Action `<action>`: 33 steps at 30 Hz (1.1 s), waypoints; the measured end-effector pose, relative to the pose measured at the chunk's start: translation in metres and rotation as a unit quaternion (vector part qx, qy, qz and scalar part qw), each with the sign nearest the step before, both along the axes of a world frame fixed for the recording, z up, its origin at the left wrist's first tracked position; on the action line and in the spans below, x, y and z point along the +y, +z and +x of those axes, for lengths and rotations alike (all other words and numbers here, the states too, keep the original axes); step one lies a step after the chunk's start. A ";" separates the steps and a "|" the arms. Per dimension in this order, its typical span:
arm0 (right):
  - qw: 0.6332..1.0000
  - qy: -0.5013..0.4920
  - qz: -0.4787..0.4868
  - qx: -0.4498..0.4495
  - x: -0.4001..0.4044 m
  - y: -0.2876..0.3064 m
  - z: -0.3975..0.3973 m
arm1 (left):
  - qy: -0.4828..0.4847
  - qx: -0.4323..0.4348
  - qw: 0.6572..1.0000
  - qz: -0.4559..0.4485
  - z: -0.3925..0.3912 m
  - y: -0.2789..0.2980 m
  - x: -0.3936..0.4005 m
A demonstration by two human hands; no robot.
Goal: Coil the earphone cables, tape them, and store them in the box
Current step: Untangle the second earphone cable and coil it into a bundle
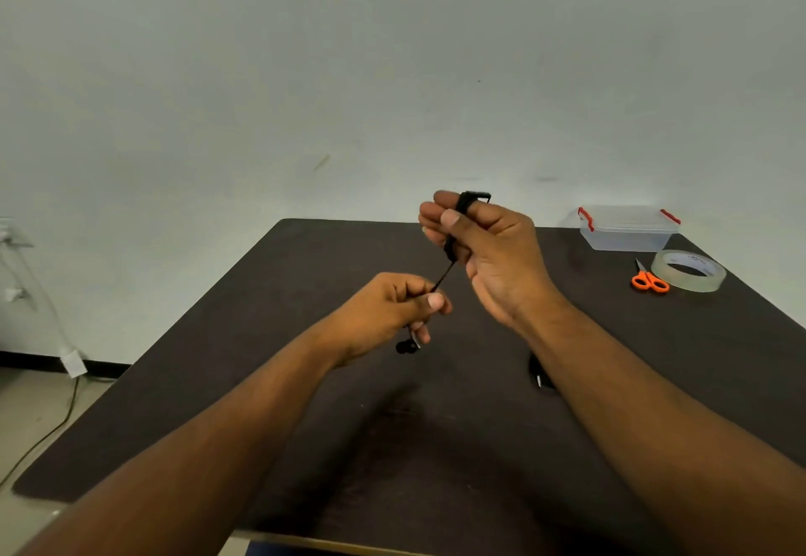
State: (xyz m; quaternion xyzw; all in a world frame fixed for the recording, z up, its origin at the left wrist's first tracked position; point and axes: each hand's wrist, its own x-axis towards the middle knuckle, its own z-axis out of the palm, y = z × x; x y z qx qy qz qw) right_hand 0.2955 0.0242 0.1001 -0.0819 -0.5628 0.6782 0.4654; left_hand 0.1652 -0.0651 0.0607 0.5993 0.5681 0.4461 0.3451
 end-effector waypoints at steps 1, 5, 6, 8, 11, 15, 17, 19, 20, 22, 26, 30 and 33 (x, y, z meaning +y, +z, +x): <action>0.995 -0.044 0.064 -0.054 0.005 -0.007 -0.001 | 0.023 0.021 1.000 -0.002 -0.001 0.000 -0.001; 0.901 -0.126 0.321 -0.262 0.021 -0.039 0.000 | 0.131 0.211 0.968 0.021 -0.011 0.001 0.001; 0.883 -0.118 0.343 -0.297 0.024 -0.045 0.000 | 0.154 0.242 0.957 0.034 -0.011 0.001 0.000; 0.861 -0.083 0.346 -0.364 0.027 -0.051 0.000 | 0.185 0.261 0.946 0.056 -0.013 -0.003 0.000; 0.838 -0.006 0.321 -0.441 0.025 -0.052 0.000 | 0.189 0.260 0.943 0.086 -0.013 -0.010 -0.003; 0.905 0.072 0.157 -0.389 0.022 -0.047 0.006 | 0.156 0.189 0.959 0.140 -0.016 -0.013 -0.006; 0.917 0.093 0.105 -0.373 0.021 -0.046 0.009 | 0.160 0.145 0.963 0.159 -0.014 -0.013 -0.006; 0.906 0.141 0.093 -0.388 0.017 -0.047 0.007 | 0.177 0.122 0.958 0.191 -0.009 -0.012 -0.005; 0.901 0.175 0.080 -0.388 0.013 -0.047 0.006 | 0.192 0.114 0.952 0.208 -0.007 -0.012 -0.004; 0.899 0.241 0.034 -0.363 0.007 -0.049 0.006 | 0.225 0.095 0.942 0.229 -0.006 -0.010 0.001; 0.898 0.283 0.031 -0.336 0.003 -0.048 0.010 | 0.198 0.052 0.962 0.181 -0.009 -0.008 0.009; 0.898 0.249 0.032 -0.362 0.002 -0.048 0.010 | 0.130 -0.077 0.985 0.086 -0.008 -0.011 0.009; 0.902 0.243 -0.004 -0.357 0.004 -0.048 0.009 | 0.144 -0.105 0.978 0.110 -0.010 -0.012 0.006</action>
